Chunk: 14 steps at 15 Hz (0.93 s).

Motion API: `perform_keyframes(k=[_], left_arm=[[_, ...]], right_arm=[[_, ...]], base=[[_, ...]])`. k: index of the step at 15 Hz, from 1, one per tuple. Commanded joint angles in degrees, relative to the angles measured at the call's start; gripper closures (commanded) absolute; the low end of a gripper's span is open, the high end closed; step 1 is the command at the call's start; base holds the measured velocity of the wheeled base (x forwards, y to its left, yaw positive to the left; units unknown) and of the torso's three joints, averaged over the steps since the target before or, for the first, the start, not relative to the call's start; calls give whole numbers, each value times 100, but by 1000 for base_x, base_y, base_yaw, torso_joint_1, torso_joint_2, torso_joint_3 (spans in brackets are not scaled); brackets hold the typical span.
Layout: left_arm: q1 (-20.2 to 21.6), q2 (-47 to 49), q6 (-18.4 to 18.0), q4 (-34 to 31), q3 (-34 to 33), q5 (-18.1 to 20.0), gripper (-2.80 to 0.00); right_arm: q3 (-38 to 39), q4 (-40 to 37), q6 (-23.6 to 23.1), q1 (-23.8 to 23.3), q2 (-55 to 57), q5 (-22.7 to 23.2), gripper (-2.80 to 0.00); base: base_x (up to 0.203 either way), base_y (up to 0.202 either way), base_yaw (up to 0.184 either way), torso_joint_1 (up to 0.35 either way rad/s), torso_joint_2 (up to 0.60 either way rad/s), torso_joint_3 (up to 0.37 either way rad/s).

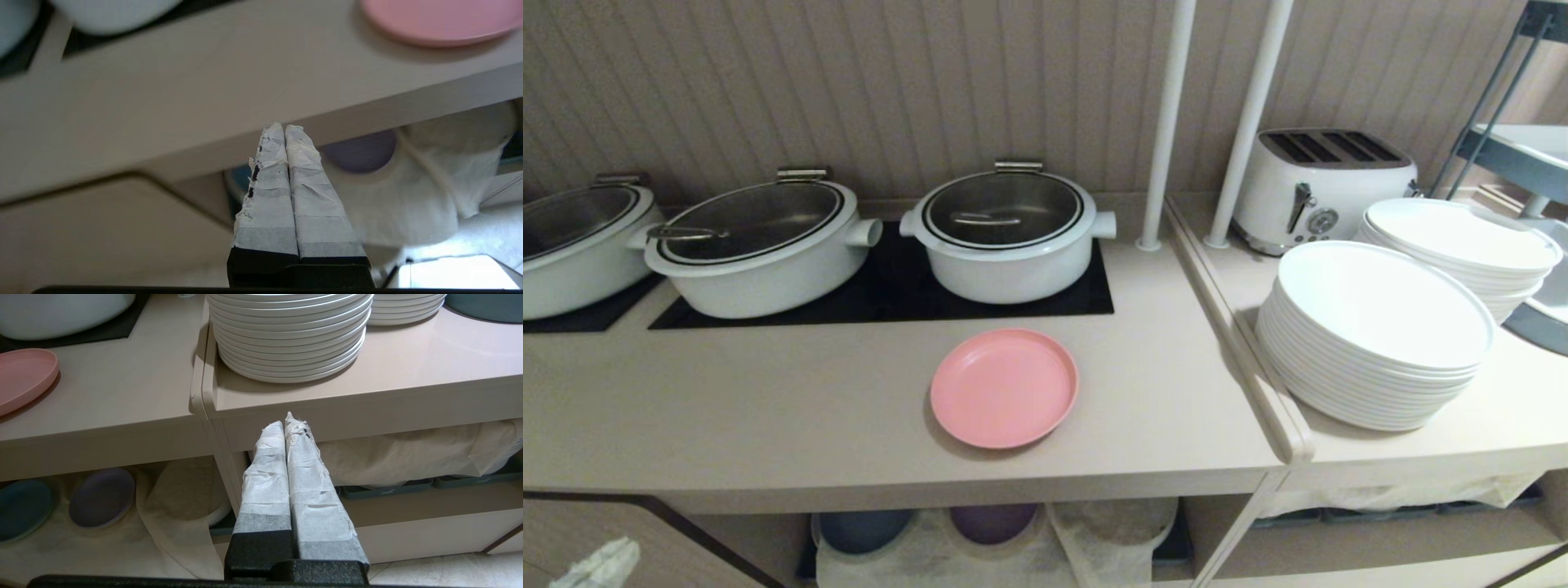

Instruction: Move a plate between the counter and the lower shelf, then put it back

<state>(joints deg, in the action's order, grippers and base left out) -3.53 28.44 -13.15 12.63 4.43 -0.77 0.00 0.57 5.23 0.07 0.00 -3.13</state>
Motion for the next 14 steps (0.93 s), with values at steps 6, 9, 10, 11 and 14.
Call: perform_keyframes(k=[6,9,10,11,14], left_arm=[[170,-1594,-88,-640,-442,493,0],[286,-2216,-8,-1059,-439,363,0],[300,-2438,0,-1095,-441,360,0],[310,-2656,-16,-1111,-442,359,0],[318,-2844,-280,-1131,-443,318,0]], right_arm=[[0,2,4,1,0,-3,0],[0,-3,4,1,0,-3,0],[0,4,4,1,0,-3,0],[0,4,4,1,0,-3,0],[0,-4,4,1,0,-3,0]], base=[[0,0,0,0,0,0],[0,0,0,0,0,0],[0,0,0,0,0,0],[0,0,0,0,0,0],[0,0,0,0,0,0]])
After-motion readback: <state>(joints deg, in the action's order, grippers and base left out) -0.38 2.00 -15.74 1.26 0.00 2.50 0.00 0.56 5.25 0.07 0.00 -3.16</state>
